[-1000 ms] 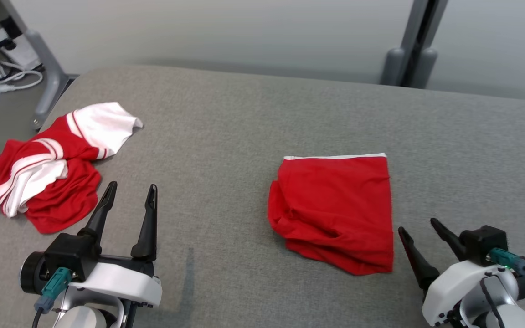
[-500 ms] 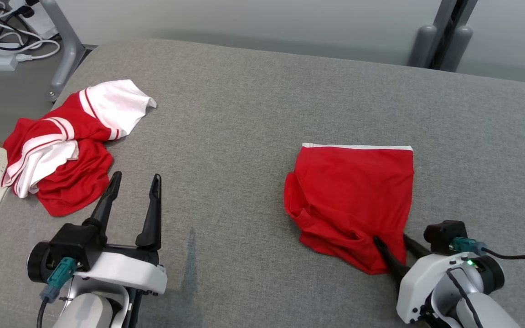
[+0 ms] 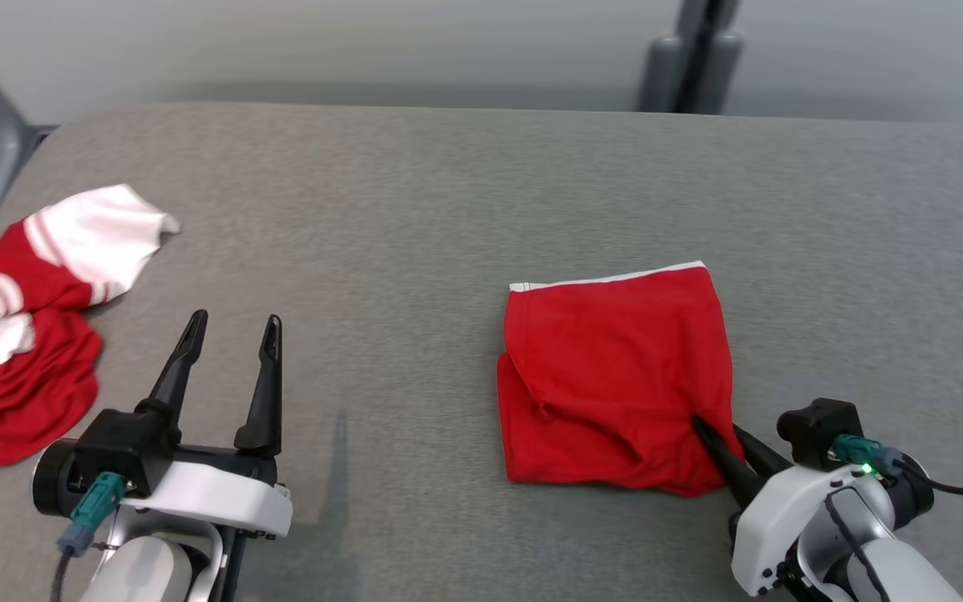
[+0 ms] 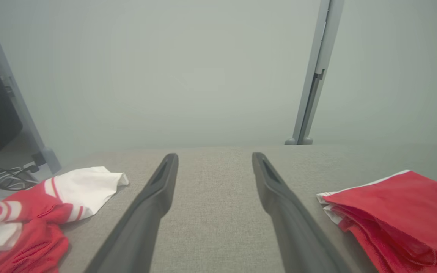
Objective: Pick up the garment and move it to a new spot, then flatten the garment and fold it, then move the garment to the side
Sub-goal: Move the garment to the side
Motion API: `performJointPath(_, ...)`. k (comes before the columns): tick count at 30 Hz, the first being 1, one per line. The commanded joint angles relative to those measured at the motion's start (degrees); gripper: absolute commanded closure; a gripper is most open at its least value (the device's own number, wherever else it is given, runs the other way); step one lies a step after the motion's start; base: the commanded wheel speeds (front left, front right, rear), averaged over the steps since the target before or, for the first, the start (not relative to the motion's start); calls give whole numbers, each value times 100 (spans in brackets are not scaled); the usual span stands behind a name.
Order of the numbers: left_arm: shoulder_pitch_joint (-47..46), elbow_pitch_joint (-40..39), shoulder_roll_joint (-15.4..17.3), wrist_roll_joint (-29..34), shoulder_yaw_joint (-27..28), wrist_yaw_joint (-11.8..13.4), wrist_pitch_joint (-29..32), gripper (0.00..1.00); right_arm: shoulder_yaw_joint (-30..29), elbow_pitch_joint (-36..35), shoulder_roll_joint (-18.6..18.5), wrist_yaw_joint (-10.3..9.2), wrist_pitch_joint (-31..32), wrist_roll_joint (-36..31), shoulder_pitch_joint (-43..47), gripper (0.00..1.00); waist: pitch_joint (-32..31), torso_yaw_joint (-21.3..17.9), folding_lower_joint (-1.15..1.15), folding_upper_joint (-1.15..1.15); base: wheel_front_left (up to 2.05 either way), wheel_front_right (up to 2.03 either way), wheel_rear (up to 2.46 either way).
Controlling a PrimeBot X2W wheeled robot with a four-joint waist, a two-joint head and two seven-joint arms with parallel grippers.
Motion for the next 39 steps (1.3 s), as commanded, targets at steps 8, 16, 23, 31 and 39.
performJointPath(8,-203,-230,199,91,23,19,111,0,3,-443,-268,-1,190,-117,120,100,227,-1436,0,0,0,0,0)
performJointPath(16,-528,-551,410,250,-53,29,426,0,404,52,-599,-1,-312,4,-659,100,699,-2697,0,0,0,0,0)
performJointPath(23,-1110,-826,526,462,-235,-73,776,0,731,1360,-1086,-1,-1393,179,-2213,100,1340,-3100,0,0,0,0,0)
performJointPath(31,-1612,-906,548,651,-465,-227,978,0,903,2814,-1617,-1,-1940,558,-3318,100,1844,-3025,0,0,0,0,0)
performJointPath(39,-1863,-954,566,739,-554,-267,1104,0,766,3677,-1677,-1,-2141,642,-3924,100,2120,-3013,0,0,0,0,0)
